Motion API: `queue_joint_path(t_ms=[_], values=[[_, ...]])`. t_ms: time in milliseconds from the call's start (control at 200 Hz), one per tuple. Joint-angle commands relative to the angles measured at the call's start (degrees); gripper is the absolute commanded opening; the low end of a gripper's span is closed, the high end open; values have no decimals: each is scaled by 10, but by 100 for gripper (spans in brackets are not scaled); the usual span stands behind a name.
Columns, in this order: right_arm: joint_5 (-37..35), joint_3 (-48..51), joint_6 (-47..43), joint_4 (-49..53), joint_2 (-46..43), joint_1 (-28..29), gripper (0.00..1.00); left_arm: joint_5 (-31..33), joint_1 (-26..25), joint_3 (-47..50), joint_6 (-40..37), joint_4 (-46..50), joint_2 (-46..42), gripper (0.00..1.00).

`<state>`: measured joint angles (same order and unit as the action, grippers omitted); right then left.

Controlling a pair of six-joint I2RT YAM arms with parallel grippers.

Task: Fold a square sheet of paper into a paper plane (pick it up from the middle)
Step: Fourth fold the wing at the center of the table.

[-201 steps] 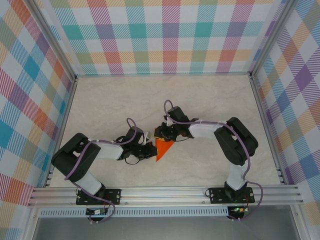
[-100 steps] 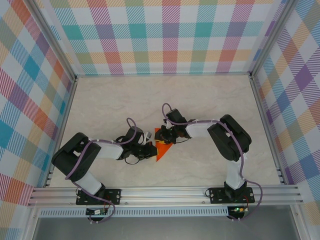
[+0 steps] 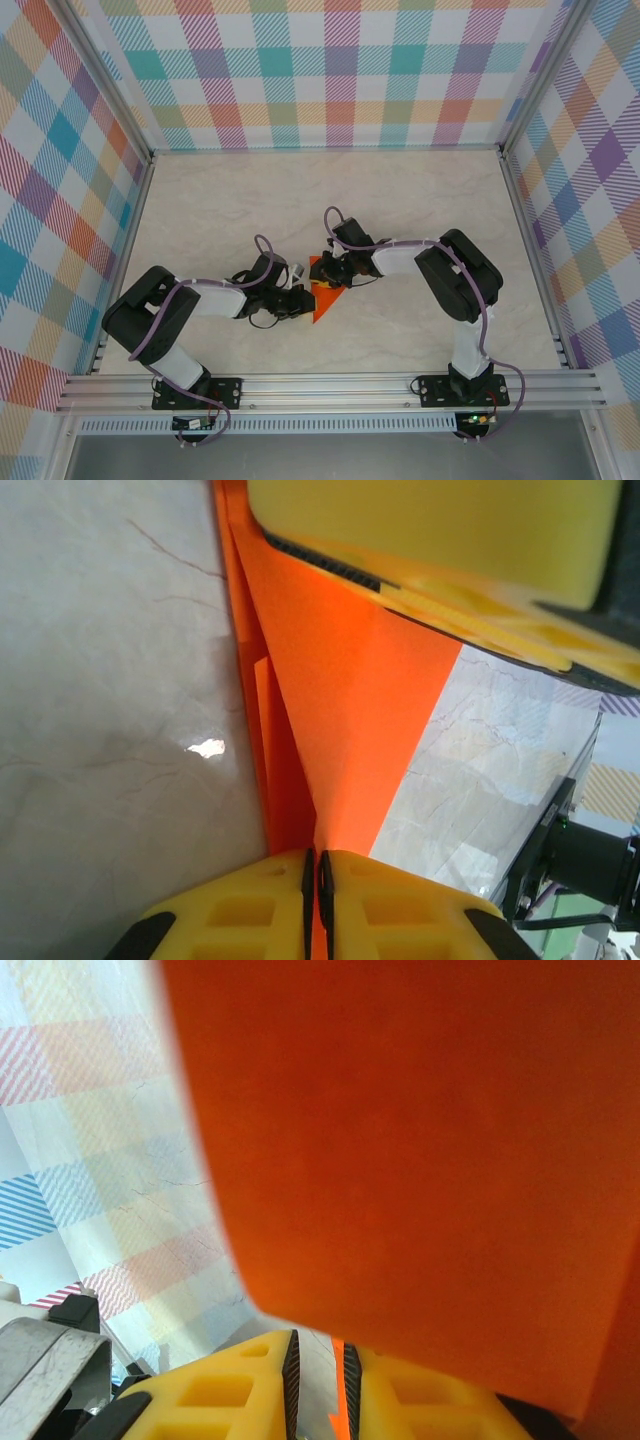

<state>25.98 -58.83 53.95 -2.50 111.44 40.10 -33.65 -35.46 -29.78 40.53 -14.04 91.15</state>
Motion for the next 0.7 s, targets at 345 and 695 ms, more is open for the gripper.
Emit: queue_joint_path(t_ms=[345, 695], values=[[-19, 28, -6, 25, 21, 1, 22, -5, -3, -16, -50, 116, 11, 14], [-25, 34, -3, 26, 20, 1, 22, 2, -11, -39, -87, 171, 20, 5]])
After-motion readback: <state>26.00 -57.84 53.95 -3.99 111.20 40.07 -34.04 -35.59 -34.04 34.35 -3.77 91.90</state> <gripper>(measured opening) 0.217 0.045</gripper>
